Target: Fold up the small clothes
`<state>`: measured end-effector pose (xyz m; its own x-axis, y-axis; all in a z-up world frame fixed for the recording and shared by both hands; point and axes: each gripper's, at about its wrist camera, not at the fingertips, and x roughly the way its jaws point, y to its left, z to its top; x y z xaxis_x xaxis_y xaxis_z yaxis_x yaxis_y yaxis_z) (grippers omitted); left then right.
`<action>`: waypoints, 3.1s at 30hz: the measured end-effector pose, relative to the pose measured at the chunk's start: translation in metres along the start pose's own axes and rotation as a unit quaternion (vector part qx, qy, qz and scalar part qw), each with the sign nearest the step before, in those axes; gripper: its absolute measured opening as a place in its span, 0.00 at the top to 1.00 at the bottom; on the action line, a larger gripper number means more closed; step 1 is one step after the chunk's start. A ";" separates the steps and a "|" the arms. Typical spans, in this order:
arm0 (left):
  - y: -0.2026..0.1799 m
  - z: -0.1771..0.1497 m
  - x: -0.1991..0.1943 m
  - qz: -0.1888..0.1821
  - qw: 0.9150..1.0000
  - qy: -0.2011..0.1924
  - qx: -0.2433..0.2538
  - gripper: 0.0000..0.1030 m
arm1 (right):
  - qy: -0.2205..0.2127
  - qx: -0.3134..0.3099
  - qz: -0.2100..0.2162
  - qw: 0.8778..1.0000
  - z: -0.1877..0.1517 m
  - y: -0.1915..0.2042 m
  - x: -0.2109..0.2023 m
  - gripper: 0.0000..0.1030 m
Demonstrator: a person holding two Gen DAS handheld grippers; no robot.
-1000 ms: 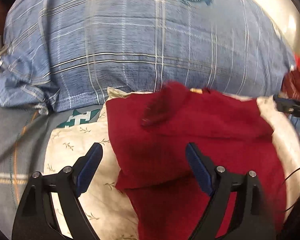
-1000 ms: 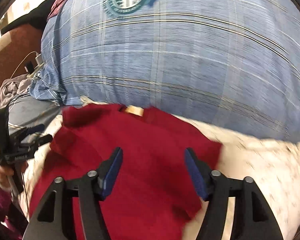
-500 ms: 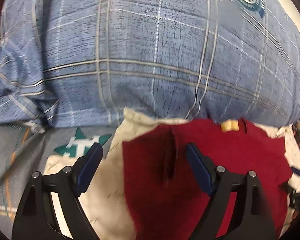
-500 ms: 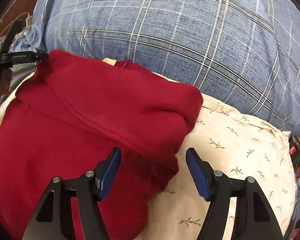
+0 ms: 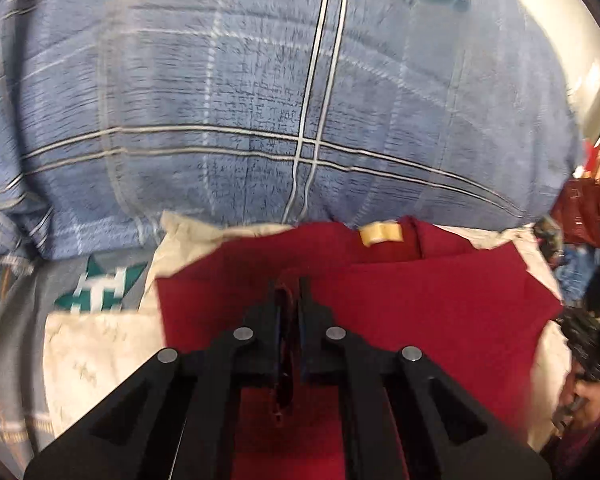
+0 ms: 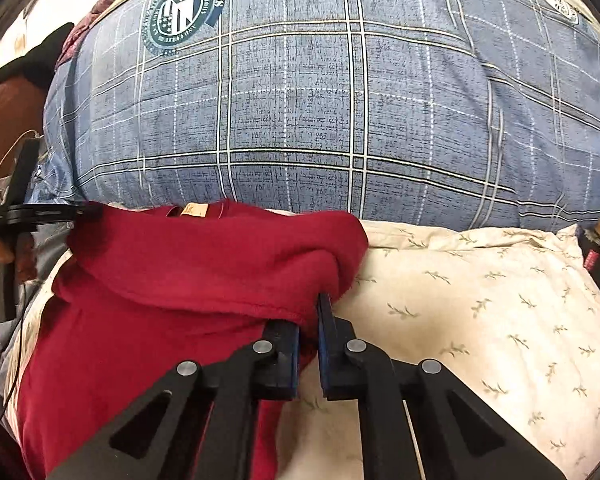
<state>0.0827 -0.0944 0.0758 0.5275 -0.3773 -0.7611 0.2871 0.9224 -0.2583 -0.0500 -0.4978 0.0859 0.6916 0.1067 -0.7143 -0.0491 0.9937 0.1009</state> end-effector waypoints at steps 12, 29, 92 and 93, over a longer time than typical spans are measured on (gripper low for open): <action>0.014 -0.030 -0.011 0.059 0.997 -0.021 -0.043 0.55 | 0.021 0.090 -0.013 0.996 0.013 -0.022 -0.013 0.47; -0.017 -0.065 0.015 0.090 0.996 0.000 0.014 0.37 | 0.088 0.116 -0.032 0.989 0.047 -0.040 0.118 0.92; -0.015 -0.183 -0.101 0.095 0.994 0.018 -0.055 0.27 | 0.084 0.167 -0.027 0.982 -0.029 0.009 0.017 0.38; -0.016 -0.186 -0.103 0.096 0.994 0.018 -0.055 0.27 | 0.094 0.148 -0.035 0.984 -0.027 0.012 0.029 0.41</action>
<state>-0.1255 -0.0551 0.0480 0.5342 -0.1928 -0.8231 0.0936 0.9811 -0.1691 -0.0502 -0.4814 0.0475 0.5389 0.0697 -0.8395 0.2256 0.9482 0.2235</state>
